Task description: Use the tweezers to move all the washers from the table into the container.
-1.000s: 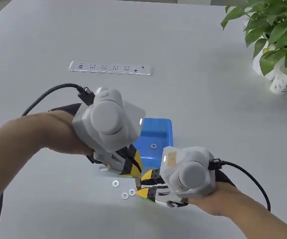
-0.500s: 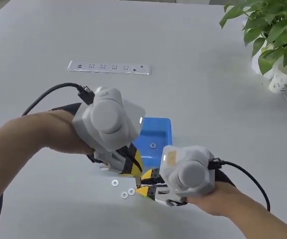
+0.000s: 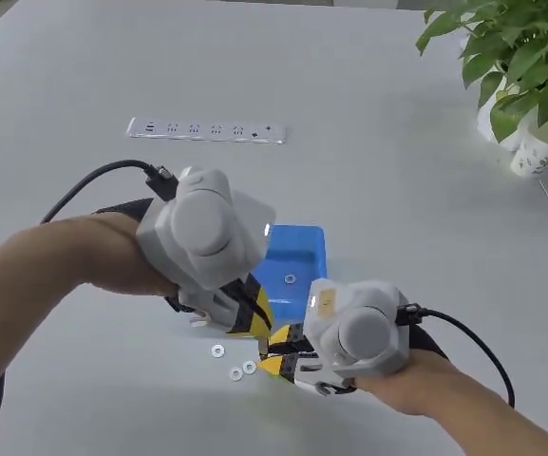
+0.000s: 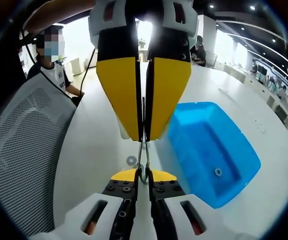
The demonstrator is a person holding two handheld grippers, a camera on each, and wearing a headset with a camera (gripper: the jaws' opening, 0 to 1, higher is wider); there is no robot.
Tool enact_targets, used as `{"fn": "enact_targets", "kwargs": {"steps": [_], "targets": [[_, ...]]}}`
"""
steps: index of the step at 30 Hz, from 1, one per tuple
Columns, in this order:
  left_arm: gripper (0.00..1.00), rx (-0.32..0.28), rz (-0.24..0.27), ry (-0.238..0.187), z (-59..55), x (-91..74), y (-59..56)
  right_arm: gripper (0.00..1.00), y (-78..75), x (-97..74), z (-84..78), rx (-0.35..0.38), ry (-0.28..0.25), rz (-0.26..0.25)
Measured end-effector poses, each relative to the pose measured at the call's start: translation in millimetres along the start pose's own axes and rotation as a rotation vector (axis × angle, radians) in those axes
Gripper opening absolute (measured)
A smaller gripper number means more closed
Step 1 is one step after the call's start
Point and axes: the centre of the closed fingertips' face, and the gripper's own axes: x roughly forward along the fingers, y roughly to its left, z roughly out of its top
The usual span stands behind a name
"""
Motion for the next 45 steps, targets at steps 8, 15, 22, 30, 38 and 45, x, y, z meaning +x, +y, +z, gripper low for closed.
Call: {"fn": "enact_targets", "kwargs": {"steps": [8,15,22,30,38,45], "targets": [[0.05,-0.002,-0.004,0.001,-0.1,-0.3,-0.1,0.09,0.3,-0.1,0.2,-0.012,0.006,0.001],[0.05,-0.004,-0.005,0.001,0.8,-1.4,0.4,0.09,-0.2,-1.4,0.6,-0.011,0.008,0.000],[0.05,-0.003,-0.007,0.008,3.8,-5.8,0.4,0.09,-0.5,-5.6,4.4,-0.012,0.004,-0.003],[0.05,-0.007,-0.004,-0.004,6.7,-12.7,-1.3,0.09,1.1,-9.4,9.7,-0.010,-0.002,-0.003],[0.05,-0.010,-0.001,-0.005,11.1,-24.4,-1.2,0.09,0.6,-15.8,21.0,-0.016,-0.010,-0.003],[0.05,-0.004,0.013,-0.008,17.6,-36.2,2.2,0.09,-4.0,-24.4,31.5,-0.027,-0.014,-0.017]]}}
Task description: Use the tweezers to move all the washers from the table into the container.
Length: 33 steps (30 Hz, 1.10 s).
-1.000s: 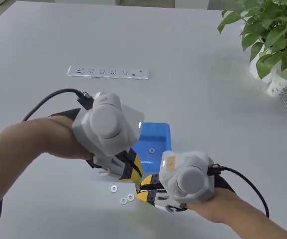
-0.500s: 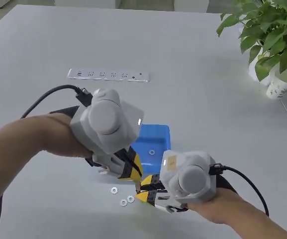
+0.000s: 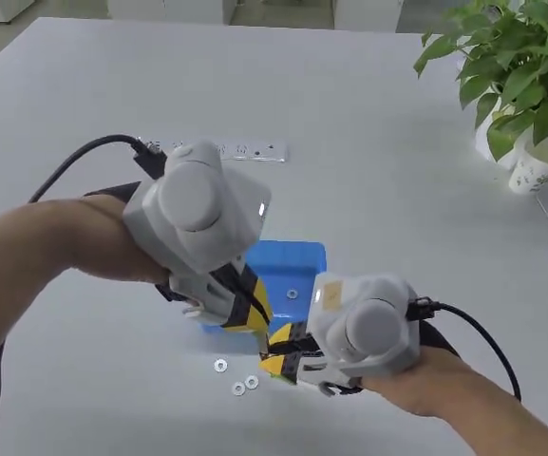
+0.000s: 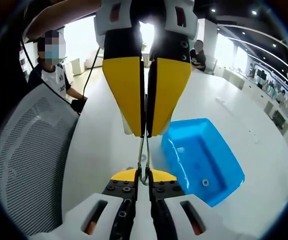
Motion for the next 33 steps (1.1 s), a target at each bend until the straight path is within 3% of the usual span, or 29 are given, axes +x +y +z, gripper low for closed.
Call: {"fn": "enact_targets", "kwargs": {"steps": [18,33], "targets": [[0.05,0.026,0.019,0.002,16.4,-24.1,11.9,0.09,-17.9,-16.4,23.7,-0.011,-0.019,-0.024],[0.05,0.038,0.057,-0.006,22.6,-31.4,42.9,0.10,-52.1,-19.9,30.9,-0.022,-0.033,-0.057]]}}
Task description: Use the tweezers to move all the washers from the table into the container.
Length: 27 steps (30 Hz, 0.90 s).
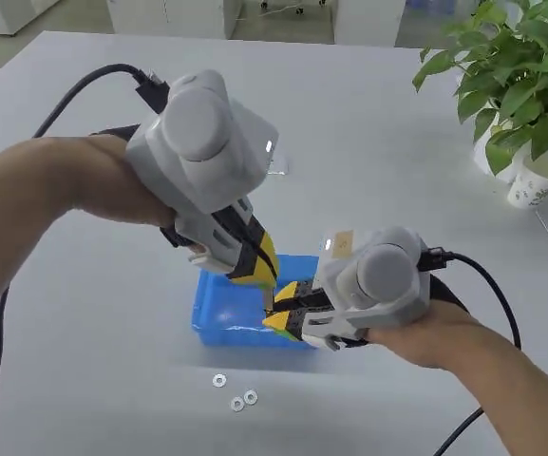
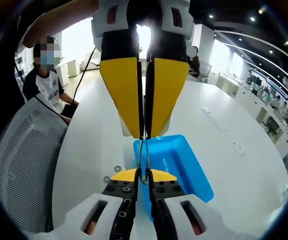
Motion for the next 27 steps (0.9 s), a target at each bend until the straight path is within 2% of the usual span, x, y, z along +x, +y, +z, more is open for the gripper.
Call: {"fn": "enact_targets", "kwargs": {"steps": [15,27], "targets": [[0.05,0.003,0.024,0.015,-11.6,15.8,25.1,0.10,-24.5,10.2,-16.6,0.008,0.008,-0.016],[0.05,-0.004,0.011,0.029,-24.1,35.5,35.5,0.10,-33.5,22.7,-37.9,0.026,0.038,-0.007]]}}
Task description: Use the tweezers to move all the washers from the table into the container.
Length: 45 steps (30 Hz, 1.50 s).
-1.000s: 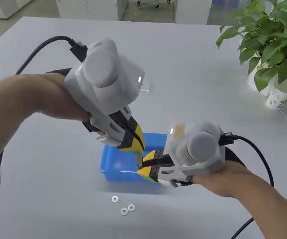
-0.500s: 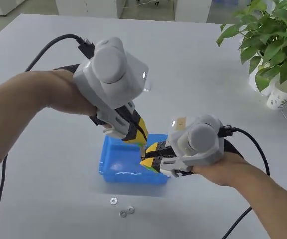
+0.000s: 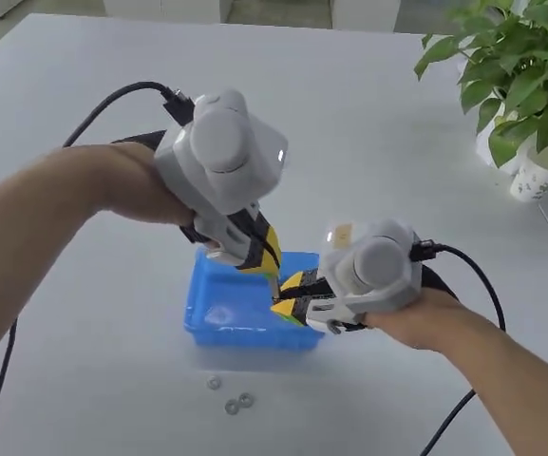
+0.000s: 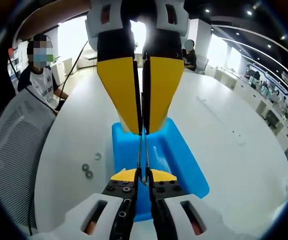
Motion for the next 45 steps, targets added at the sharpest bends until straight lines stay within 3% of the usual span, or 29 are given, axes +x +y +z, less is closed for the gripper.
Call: {"fn": "enact_targets", "kwargs": {"steps": [22,45], "targets": [[0.05,-0.023,-0.023,-0.001,-16.0,23.8,10.2,0.10,-6.8,18.2,-22.9,0.028,0.044,0.030],[0.05,-0.023,-0.018,-0.004,-16.5,21.7,9.7,0.11,-7.1,17.6,-21.5,0.011,0.056,0.026]]}}
